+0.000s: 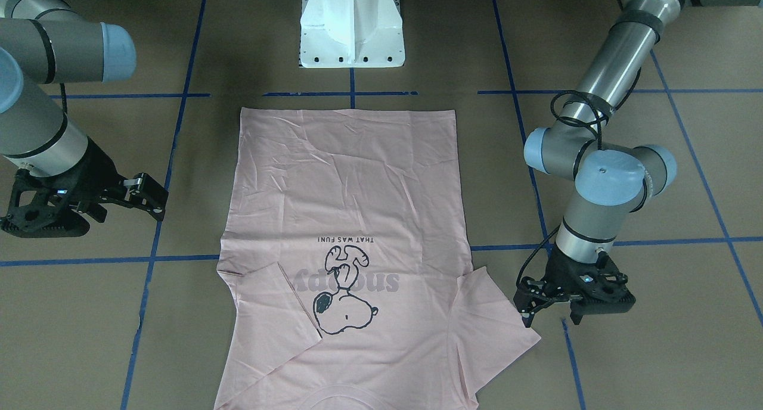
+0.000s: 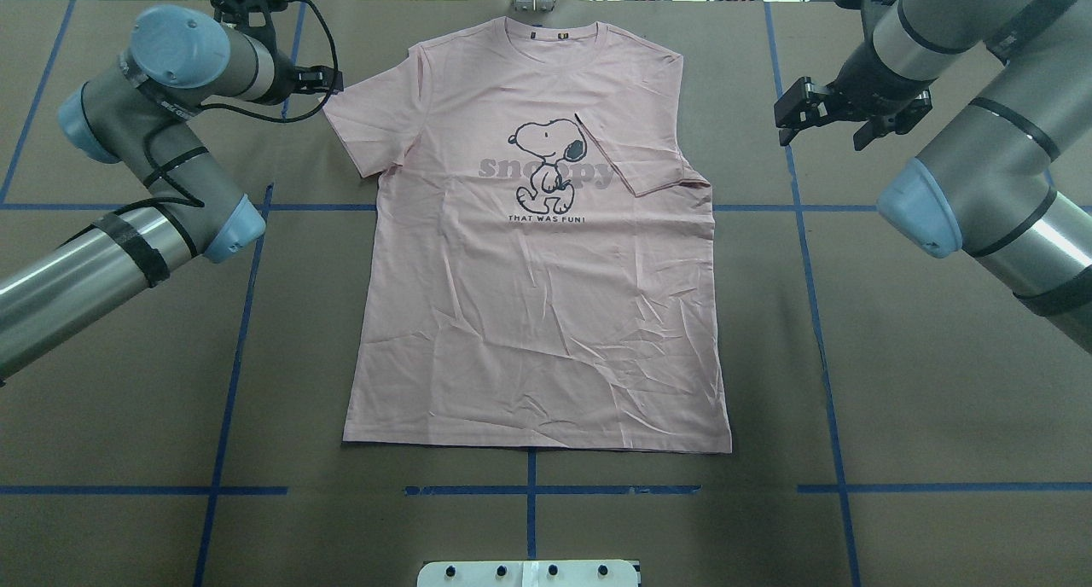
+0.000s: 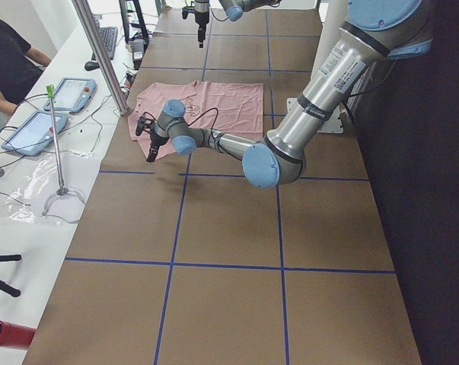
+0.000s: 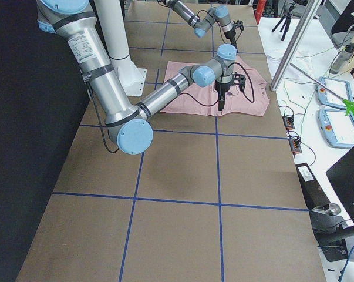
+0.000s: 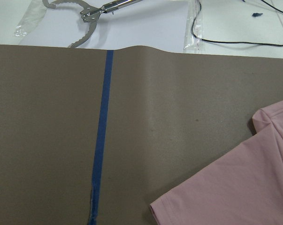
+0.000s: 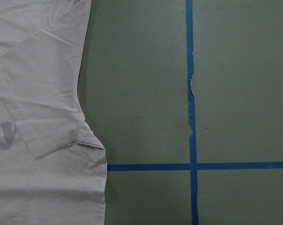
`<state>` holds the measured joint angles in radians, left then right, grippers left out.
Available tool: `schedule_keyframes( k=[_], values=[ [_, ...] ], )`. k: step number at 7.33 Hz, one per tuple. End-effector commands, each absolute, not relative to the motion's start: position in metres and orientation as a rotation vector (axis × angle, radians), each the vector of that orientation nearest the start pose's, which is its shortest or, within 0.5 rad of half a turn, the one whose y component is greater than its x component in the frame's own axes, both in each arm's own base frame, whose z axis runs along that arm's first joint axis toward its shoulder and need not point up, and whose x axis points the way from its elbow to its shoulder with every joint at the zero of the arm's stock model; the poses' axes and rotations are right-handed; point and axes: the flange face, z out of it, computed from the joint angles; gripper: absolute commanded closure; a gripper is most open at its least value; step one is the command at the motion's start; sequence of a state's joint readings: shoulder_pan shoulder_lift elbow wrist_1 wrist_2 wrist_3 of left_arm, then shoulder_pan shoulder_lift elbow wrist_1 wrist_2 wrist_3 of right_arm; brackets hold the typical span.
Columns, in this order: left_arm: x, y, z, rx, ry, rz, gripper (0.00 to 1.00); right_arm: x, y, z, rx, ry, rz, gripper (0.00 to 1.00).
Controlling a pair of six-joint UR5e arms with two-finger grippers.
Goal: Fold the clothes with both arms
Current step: 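Move the left gripper to the sleeve nearest it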
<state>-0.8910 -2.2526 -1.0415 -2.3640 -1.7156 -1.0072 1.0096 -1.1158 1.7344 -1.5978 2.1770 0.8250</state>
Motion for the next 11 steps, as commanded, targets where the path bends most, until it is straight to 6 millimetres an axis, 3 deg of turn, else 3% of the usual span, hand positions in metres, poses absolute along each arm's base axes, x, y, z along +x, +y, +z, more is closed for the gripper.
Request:
schedule_keyframes(
  k=[1,6,8,10,11],
  values=[
    [0.423,-0.705,0.415,0.546,0.761,-0.23,0.07,-0.272,-0.578,0.332,0.074,-0.827,0.069,0.0],
    [0.446,-0.701,0.426,0.545,0.774,-0.207,0.14,-0.271,-0.58,0.334,0.074,-0.824,0.073,0.0],
    [0.448,-0.7,0.428,0.541,0.772,-0.204,0.27,-0.271,-0.58,0.333,0.075,-0.825,0.074,0.0],
    [0.448,-0.699,0.428,0.541,0.773,-0.202,0.54,-0.27,-0.58,0.333,0.076,-0.825,0.076,0.0],
    [0.447,-0.7,0.428,0.541,0.772,-0.204,0.79,-0.27,-0.58,0.333,0.076,-0.825,0.076,0.0]
  ],
)
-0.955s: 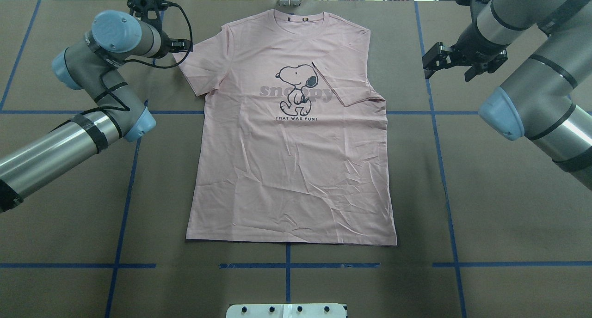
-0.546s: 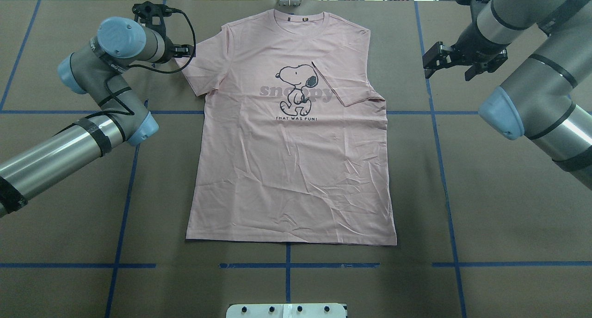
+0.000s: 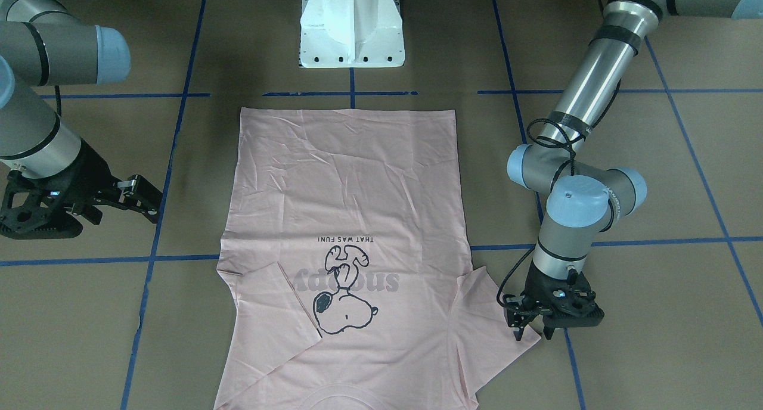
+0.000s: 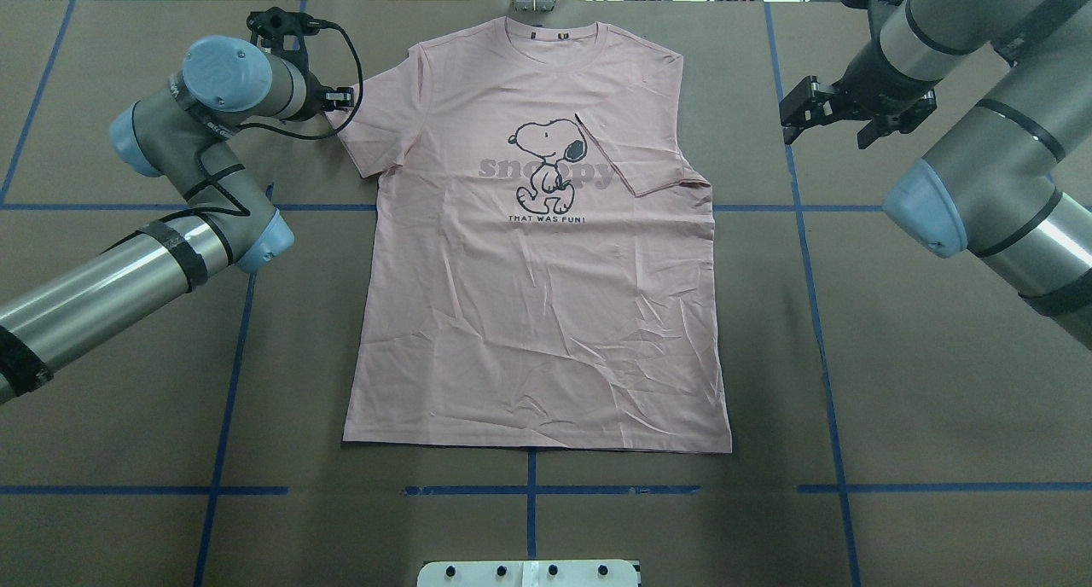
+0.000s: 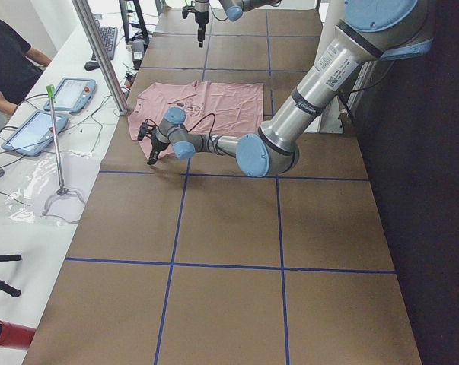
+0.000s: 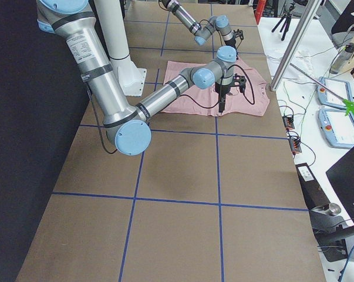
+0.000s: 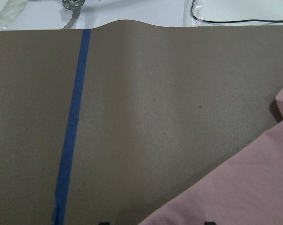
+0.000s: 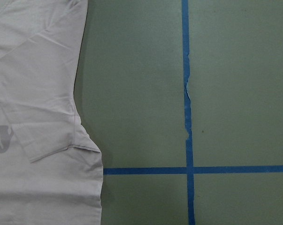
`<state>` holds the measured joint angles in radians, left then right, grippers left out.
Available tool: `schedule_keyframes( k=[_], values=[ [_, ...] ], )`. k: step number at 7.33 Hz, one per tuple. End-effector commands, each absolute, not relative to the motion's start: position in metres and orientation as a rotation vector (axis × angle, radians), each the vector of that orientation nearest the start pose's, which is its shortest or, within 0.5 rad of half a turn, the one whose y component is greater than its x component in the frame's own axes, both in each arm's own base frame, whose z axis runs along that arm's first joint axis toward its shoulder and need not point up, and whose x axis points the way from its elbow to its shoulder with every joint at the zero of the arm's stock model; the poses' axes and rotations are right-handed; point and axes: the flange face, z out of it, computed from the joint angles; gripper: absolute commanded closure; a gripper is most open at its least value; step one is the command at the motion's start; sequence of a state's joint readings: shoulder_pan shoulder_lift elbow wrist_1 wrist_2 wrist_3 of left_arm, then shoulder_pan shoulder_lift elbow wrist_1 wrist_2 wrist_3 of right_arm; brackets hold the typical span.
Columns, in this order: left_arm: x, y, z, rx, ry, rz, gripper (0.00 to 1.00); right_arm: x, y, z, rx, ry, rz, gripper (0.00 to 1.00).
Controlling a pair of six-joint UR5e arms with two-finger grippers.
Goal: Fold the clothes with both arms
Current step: 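Move the left gripper to the sleeve nearest it, then fold that sleeve inward over the shirt body with the left gripper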
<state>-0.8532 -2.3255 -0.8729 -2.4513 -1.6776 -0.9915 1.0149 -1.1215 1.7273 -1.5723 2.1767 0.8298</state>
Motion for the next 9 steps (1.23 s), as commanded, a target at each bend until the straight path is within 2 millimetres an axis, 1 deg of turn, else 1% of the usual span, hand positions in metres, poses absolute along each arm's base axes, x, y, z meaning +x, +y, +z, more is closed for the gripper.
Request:
schedule_keyframes(
  k=[1,2,3,4,5,6,7,8,9],
  values=[
    [0.447,-0.7,0.426,0.542,0.776,-0.201,1.0,-0.27,-0.581,0.333,0.075,-0.823,0.077,0.0],
    [0.446,-0.701,0.42,0.545,0.788,-0.199,1.0,-0.27,-0.581,0.334,0.074,-0.822,0.077,0.0],
    [0.442,-0.704,0.403,0.557,0.821,-0.201,1.0,-0.271,-0.582,0.335,0.073,-0.82,0.077,0.0],
    [0.429,-0.704,0.37,0.557,0.887,-0.19,1.0,-0.271,-0.582,0.336,0.071,-0.819,0.079,0.0],
    [0.429,-0.7,0.338,0.514,0.916,-0.208,1.0,-0.271,-0.582,0.336,0.07,-0.82,0.078,0.0],
    [0.44,-0.699,0.307,0.465,0.965,-0.305,1.0,-0.271,-0.582,0.337,0.068,-0.82,0.079,0.0],
    [0.484,-0.683,0.278,0.427,1.001,-0.312,1.0,-0.271,-0.581,0.338,0.067,-0.819,0.079,0.0],
    [0.526,-0.687,0.253,0.393,1.0,-0.353,1.0,-0.271,-0.581,0.338,0.069,-0.818,0.078,0.0],
    [0.553,-0.685,0.227,0.425,0.994,-0.396,1.0,-0.271,-0.581,0.338,0.069,-0.818,0.078,0.0]
  ],
)
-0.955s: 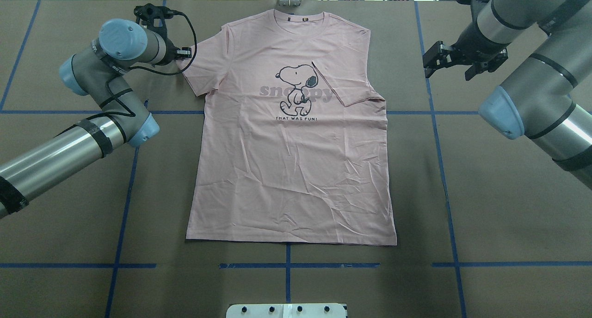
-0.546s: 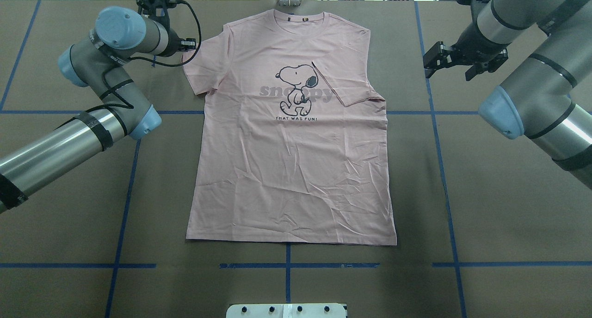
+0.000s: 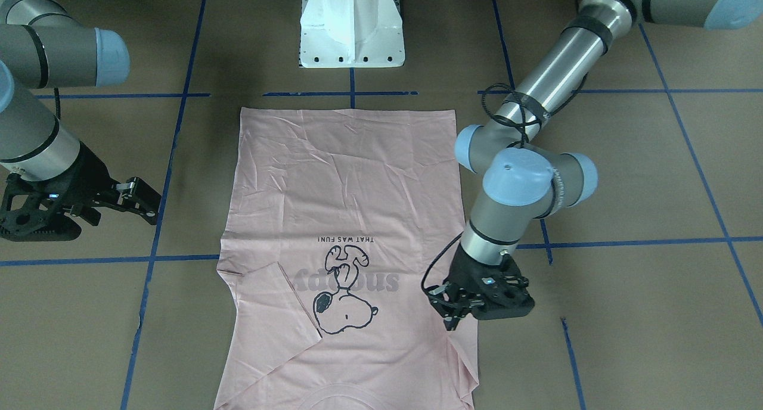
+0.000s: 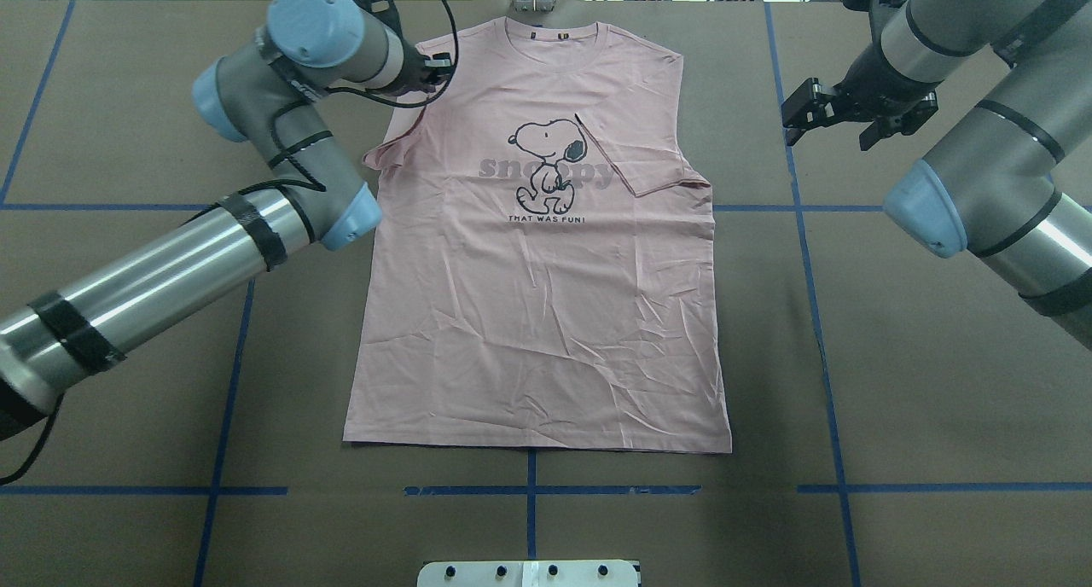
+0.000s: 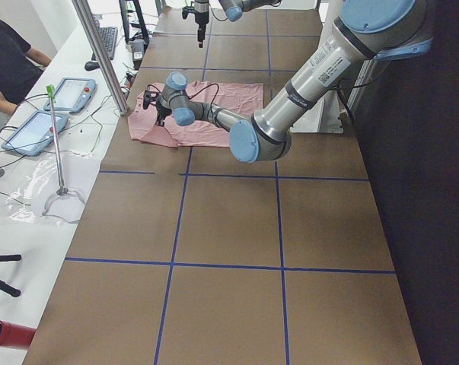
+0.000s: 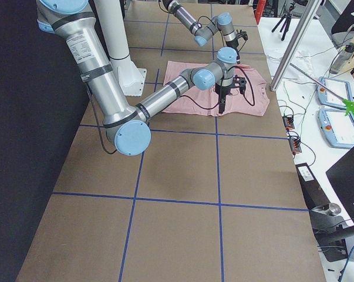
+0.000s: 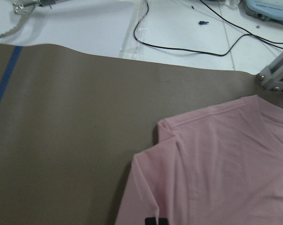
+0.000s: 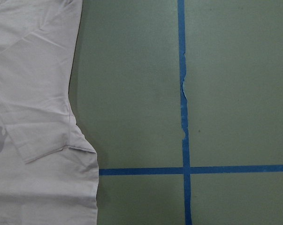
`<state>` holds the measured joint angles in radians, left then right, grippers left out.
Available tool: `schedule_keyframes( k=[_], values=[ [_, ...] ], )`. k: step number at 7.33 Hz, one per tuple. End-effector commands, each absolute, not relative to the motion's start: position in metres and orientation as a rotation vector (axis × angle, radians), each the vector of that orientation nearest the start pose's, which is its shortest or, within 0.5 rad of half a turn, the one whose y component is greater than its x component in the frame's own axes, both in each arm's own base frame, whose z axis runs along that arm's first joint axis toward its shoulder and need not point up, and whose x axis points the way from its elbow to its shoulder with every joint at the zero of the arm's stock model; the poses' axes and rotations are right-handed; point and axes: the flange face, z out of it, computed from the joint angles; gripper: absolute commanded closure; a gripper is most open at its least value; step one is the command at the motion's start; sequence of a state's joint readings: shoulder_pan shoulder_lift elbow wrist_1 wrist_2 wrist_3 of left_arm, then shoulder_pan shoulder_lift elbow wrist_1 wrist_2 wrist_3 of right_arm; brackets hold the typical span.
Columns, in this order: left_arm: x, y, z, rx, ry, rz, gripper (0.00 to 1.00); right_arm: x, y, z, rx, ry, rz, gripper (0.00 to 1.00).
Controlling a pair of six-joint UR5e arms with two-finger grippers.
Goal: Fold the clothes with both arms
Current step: 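Fold that sleeve inward over the shirt body with the left gripper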
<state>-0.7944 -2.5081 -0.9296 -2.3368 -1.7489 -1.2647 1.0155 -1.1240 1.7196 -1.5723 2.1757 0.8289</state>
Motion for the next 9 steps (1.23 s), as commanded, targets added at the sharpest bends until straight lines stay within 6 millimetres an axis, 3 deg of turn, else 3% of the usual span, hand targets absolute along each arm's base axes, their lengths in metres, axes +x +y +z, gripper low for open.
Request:
schedule_keyframes(
  k=[1,3,4,5,7,8,9],
  values=[
    [0.561,-0.685,0.218,0.414,1.002,-0.414,1.0,-0.271,-0.581,0.34,0.065,-0.817,0.079,0.0],
    [0.564,-0.686,0.224,0.414,0.999,-0.419,1.0,-0.271,-0.581,0.34,0.066,-0.816,0.078,0.0],
    [0.565,-0.685,0.224,0.417,1.005,-0.413,0.32,-0.273,-0.583,0.343,0.06,-0.812,0.077,0.0],
    [0.567,-0.682,0.219,0.418,1.018,-0.409,0.0,-0.273,-0.583,0.343,0.06,-0.812,0.077,0.0],
    [0.563,-0.673,0.2,0.425,1.064,-0.381,0.0,-0.274,-0.581,0.342,0.059,-0.814,0.077,0.0],
    [0.558,-0.657,0.199,0.365,1.108,-0.326,0.0,-0.273,-0.578,0.338,0.066,-0.821,0.074,0.0],
    [0.541,-0.632,0.206,0.296,1.119,-0.281,0.0,-0.286,-0.556,0.337,0.058,-0.825,0.06,0.0]
  ],
)
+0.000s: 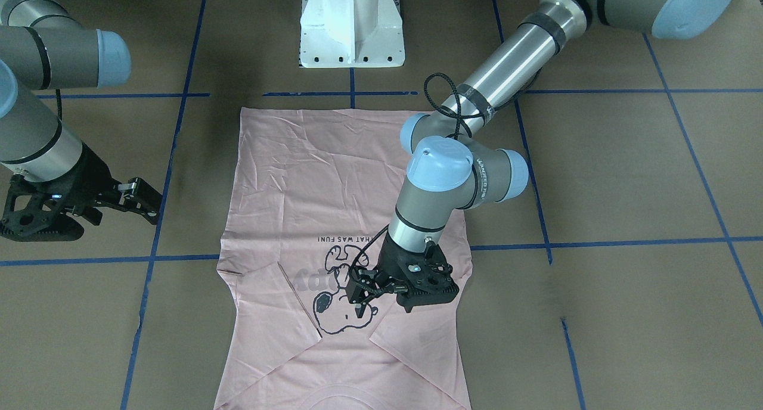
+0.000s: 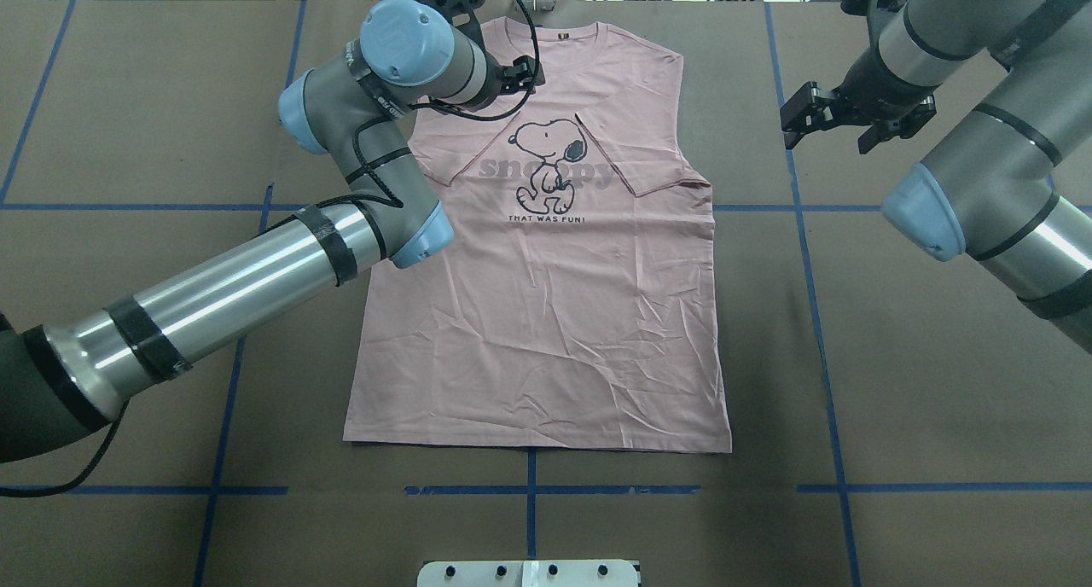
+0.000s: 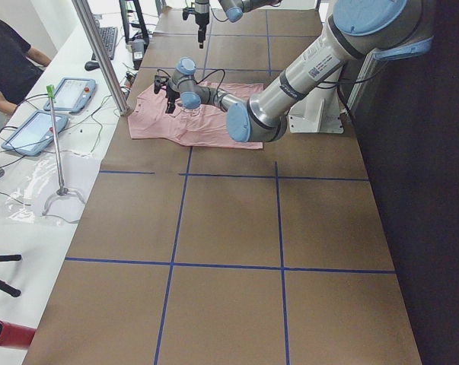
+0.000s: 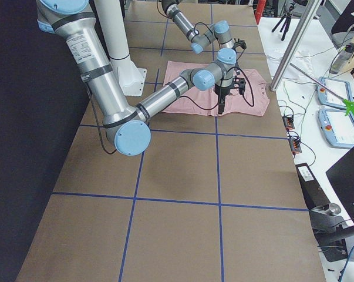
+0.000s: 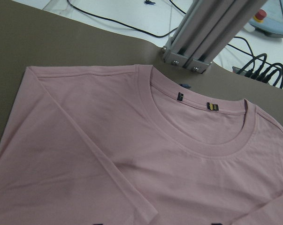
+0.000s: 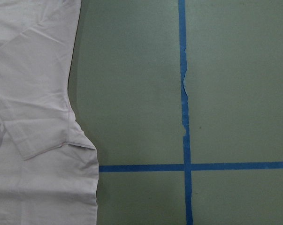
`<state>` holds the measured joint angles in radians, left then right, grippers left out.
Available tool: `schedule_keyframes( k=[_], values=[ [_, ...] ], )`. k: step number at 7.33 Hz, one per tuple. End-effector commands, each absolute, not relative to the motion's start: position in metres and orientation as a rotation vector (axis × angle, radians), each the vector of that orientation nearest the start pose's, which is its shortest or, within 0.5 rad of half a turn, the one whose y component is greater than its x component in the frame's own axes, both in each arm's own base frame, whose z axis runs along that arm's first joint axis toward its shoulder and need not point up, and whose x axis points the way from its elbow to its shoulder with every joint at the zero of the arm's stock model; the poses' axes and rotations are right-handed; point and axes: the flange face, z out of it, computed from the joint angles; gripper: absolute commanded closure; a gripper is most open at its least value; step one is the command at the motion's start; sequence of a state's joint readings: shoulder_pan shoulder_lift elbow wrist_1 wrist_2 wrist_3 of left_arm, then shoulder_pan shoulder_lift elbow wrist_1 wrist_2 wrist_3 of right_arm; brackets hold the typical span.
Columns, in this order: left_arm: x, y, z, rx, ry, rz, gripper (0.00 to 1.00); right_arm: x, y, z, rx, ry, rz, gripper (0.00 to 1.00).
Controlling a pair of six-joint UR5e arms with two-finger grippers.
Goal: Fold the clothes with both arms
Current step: 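Move both grippers toward the hem corners nearest the robot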
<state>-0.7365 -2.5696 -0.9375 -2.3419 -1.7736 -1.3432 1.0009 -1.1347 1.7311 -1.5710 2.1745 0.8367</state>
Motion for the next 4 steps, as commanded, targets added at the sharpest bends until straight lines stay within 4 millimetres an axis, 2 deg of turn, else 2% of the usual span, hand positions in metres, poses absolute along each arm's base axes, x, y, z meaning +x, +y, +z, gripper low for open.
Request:
schedule_keyframes(
  k=[1,2,3,4],
  values=[
    [0.517,-0.608,0.209,0.266,1.09,-0.28,0.0,-0.29,-0.527,0.342,0.07,-0.841,0.065,0.0],
    [0.486,-0.579,0.218,0.283,1.065,-0.231,0.0,-0.294,-0.485,0.35,0.081,-0.89,0.09,0.0],
    [0.442,-0.538,0.235,0.294,1.045,-0.198,0.0,-0.312,-0.453,0.351,0.095,-0.913,0.134,0.0],
    [0.413,-0.51,0.238,0.295,1.048,-0.191,0.0,-0.343,-0.422,0.342,0.088,-0.902,0.205,0.0]
  ],
)
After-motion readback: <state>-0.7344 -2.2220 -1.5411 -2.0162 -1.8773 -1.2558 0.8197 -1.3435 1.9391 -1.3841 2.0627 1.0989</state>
